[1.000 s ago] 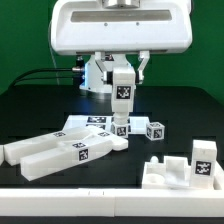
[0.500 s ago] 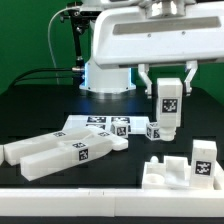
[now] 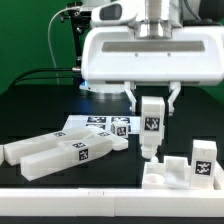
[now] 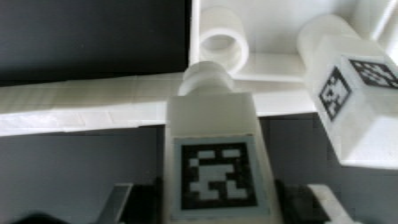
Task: Assemble chair
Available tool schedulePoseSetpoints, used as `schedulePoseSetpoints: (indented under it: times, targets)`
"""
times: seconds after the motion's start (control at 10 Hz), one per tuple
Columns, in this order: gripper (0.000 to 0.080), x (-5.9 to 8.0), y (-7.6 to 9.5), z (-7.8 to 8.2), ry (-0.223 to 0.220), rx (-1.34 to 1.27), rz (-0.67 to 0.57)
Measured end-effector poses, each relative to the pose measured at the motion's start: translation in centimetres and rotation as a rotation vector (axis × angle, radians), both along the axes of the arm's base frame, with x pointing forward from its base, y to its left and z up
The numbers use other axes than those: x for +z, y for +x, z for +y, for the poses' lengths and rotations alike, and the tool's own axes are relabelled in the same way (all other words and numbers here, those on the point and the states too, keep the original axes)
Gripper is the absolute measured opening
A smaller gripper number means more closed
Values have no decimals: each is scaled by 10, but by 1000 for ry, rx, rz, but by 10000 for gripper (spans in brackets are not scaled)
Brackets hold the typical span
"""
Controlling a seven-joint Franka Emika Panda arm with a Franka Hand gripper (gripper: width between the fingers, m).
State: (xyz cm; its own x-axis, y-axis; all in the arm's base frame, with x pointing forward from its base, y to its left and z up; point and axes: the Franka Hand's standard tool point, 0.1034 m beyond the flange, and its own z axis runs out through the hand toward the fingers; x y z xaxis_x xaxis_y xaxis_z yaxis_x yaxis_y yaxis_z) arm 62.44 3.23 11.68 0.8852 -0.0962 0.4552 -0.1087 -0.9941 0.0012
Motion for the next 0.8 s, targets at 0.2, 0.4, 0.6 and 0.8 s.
schedulePoseSetpoints:
  times: [0.2, 0.4, 0.6, 0.8]
  targets:
    - [284, -10, 3, -3, -17, -5, -9]
    - [284, -13, 10, 4, -11, -12, -18]
    - [284, -23, 7, 7, -15, -6, -5]
    - [284, -27, 6, 9, -18, -3, -2]
